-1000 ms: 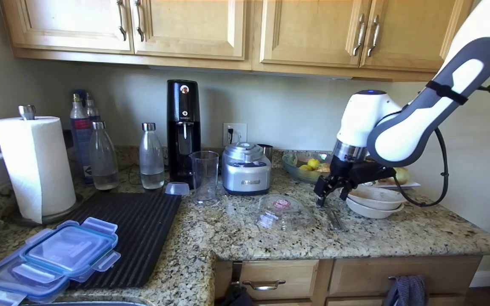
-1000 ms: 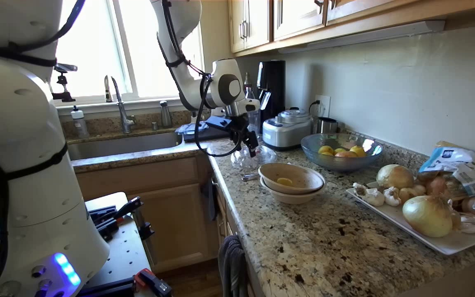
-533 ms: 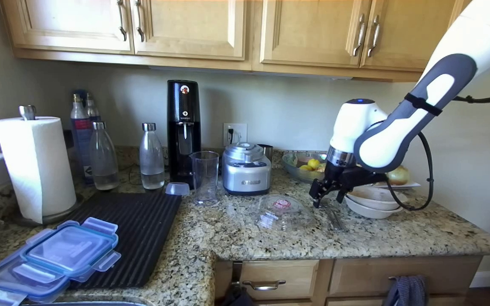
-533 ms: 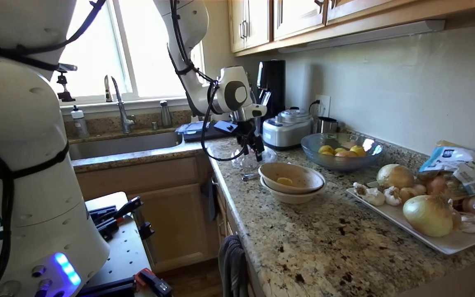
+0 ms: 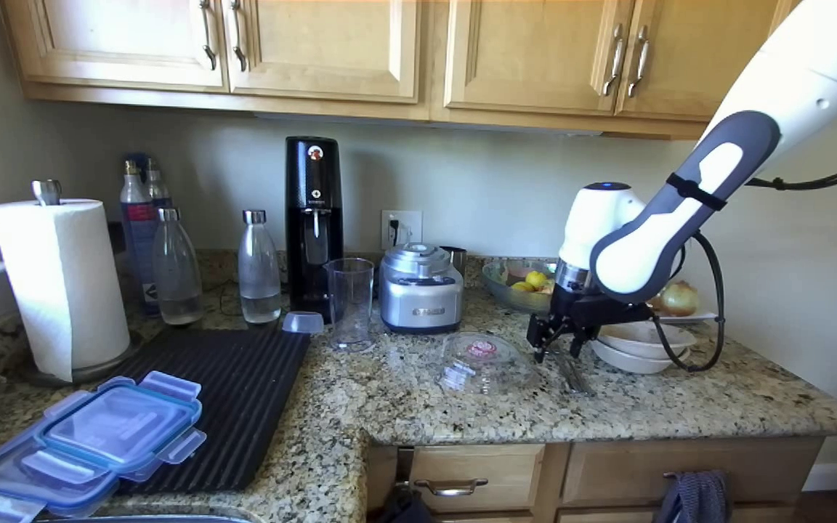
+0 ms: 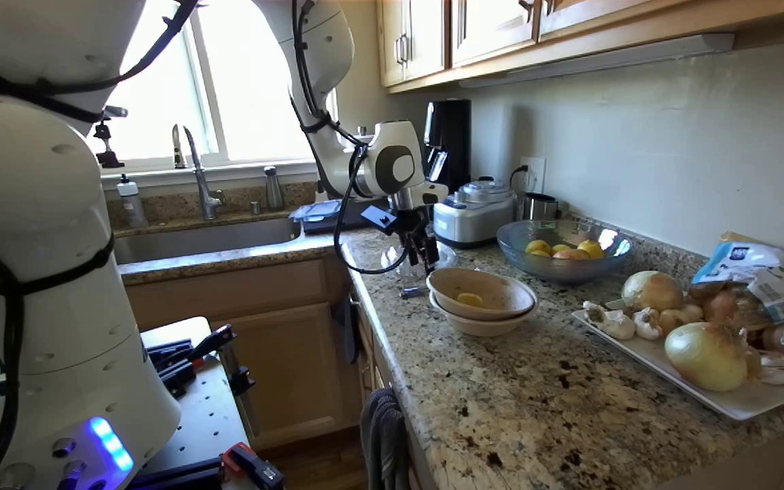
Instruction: Put the bowl on the right on top of the bowl on the left, place the silver forks in the topmost bowl
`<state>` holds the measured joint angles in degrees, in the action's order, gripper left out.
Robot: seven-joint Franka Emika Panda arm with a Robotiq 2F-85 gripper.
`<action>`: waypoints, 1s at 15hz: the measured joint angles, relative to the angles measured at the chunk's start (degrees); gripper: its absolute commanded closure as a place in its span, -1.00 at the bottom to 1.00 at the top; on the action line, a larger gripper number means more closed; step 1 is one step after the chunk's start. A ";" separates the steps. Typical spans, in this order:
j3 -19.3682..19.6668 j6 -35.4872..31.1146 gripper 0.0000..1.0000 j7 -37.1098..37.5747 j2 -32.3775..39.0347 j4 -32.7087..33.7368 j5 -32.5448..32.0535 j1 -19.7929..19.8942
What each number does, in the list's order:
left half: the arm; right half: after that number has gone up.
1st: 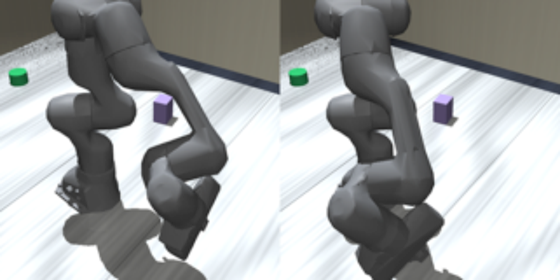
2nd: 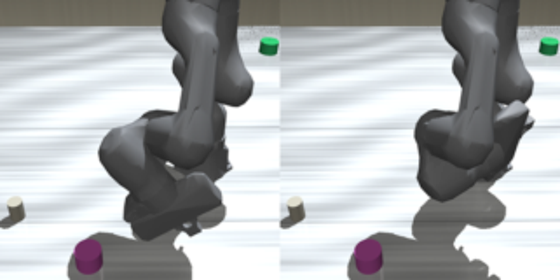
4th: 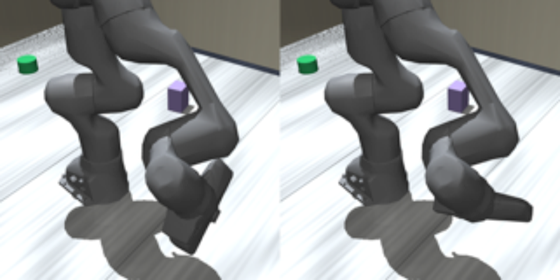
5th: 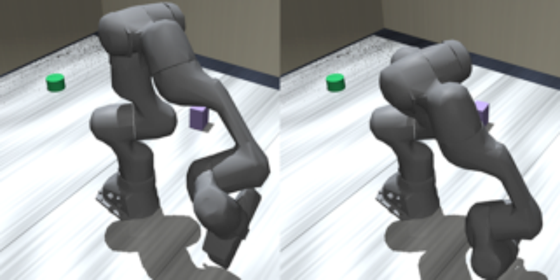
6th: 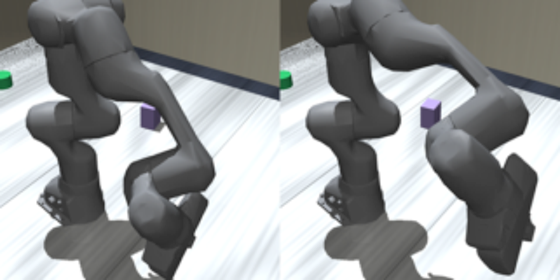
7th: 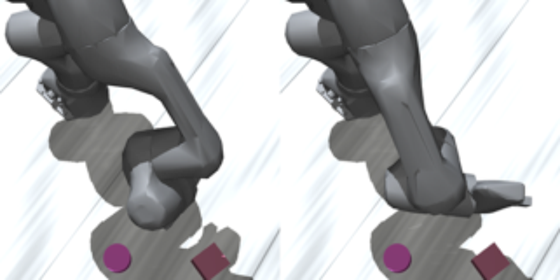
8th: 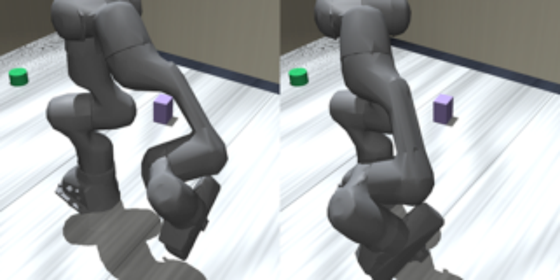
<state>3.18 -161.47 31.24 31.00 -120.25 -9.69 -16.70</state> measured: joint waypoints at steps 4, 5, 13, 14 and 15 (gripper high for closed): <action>0.08 0.00 -0.50 -0.38 1.89 1.31 2.67 0.00; 0.08 0.00 -0.48 -0.63 2.33 1.70 3.24 0.01; 0.11 0.00 -0.41 -2.34 4.62 3.78 5.57 0.19; 0.12 0.00 -0.39 -2.55 4.66 3.90 5.69 0.21; 0.16 0.00 -0.40 -2.88 4.72 4.03 5.72 0.21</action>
<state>3.34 -161.47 28.35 35.72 -116.22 -3.97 -16.49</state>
